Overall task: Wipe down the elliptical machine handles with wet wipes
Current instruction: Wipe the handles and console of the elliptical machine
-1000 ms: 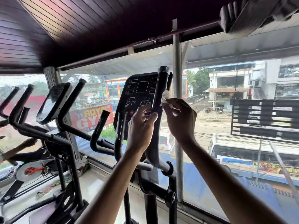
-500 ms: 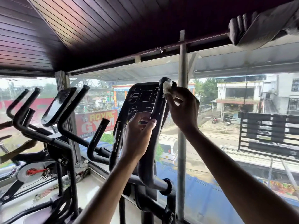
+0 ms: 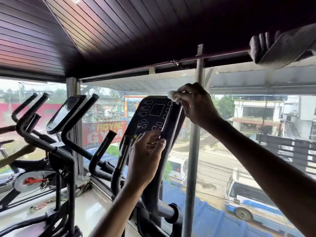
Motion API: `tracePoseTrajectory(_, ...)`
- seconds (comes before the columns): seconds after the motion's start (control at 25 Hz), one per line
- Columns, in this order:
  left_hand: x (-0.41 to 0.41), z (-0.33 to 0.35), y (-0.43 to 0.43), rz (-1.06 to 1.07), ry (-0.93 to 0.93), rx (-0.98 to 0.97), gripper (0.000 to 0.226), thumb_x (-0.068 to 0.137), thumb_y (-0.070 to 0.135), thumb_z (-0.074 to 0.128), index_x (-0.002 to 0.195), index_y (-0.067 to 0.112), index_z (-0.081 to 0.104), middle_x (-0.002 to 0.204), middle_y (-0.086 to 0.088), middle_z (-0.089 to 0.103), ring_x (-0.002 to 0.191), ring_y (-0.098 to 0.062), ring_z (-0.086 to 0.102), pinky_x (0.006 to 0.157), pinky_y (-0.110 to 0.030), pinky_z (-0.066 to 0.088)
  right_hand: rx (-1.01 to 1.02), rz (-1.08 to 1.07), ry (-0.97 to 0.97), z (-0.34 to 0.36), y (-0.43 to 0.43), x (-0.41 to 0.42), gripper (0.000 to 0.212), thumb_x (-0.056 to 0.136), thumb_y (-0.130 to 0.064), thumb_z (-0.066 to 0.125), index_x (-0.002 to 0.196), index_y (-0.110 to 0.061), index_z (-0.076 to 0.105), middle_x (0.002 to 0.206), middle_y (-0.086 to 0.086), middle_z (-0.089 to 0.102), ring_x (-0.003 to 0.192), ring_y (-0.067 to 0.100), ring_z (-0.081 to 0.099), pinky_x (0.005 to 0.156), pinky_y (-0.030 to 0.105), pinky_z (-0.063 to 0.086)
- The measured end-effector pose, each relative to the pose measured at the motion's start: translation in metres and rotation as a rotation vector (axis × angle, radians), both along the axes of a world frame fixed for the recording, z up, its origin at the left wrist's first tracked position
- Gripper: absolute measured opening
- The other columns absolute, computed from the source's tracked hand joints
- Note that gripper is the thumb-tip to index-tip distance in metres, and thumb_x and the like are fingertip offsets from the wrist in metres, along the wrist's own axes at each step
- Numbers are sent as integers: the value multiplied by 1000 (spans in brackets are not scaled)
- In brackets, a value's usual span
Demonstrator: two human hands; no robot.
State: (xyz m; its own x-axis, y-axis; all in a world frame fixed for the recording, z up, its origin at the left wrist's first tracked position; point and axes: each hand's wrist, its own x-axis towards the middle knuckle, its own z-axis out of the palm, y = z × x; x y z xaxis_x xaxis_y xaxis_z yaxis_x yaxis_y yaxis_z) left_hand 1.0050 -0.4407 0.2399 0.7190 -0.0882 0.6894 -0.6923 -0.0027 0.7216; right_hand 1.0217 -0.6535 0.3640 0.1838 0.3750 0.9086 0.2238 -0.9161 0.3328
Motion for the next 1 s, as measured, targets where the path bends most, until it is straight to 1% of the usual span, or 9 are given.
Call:
tracePoseTrajectory(0.08,-2,-1,1,19,-10,12,23,95,22,72,116,29,73,104,13,73,80,9,66,66,-5,45,-97,-4,61,7,-2,-3,30,84,4,78,113,-3,77,106,8,72,94,32,62,80,35,56)
tracePoseTrajectory(0.2,-4,-3,3,28,-19,25,24,95,24,72,118,29,73,110,14,73,85,9,68,70,-6,47,-114,-22,74,12,-3,-5,30,86,6,72,115,-1,77,109,9,72,97,32,61,82,33,54)
tracePoseTrajectory(0.32,-6,-7,8,6,5,46,31,92,39,69,123,35,71,112,24,71,91,9,68,83,-21,54,-198,-40,104,15,-1,-8,29,85,8,73,112,0,77,108,10,74,96,33,61,82,33,53)
tracePoseTrajectory(0.4,-9,-11,12,-22,42,62,32,93,42,68,124,41,67,108,34,69,93,10,67,85,-23,53,-230,-54,117,20,-2,-7,30,83,9,75,112,-1,77,107,9,75,95,33,61,80,39,57)
tracePoseTrajectory(0.52,-12,-19,19,-88,115,56,26,96,35,70,120,44,65,107,25,71,94,8,66,84,-25,50,-326,-32,184,27,-6,-7,36,82,11,75,115,-3,77,109,8,77,93,30,61,79,37,55)
tracePoseTrajectory(0.6,-15,-24,22,-137,161,49,24,90,43,70,113,44,69,106,20,75,98,1,70,92,-35,54,-283,-30,160,23,-2,-10,39,81,14,74,115,-5,77,109,8,76,91,31,62,80,35,55)
tracePoseTrajectory(0.72,-24,-32,26,-223,172,139,39,79,55,69,118,53,63,104,16,76,97,-10,73,95,-49,56,-311,43,195,8,4,-16,37,86,11,67,117,-6,77,111,7,75,90,25,59,90,23,44)
tracePoseTrajectory(0.84,-30,-35,27,-256,189,168,52,73,62,71,123,57,57,100,13,76,86,-15,75,90,-50,59,-294,36,218,10,3,-16,42,83,14,68,118,-8,77,112,5,76,88,26,59,87,23,41)
tracePoseTrajectory(1.0,-35,-37,30,-262,203,151,50,79,53,73,124,59,56,93,11,76,76,-16,75,83,-48,62,-294,41,265,3,13,-24,42,80,15,72,114,-8,78,105,5,77,87,27,60,84,22,40)
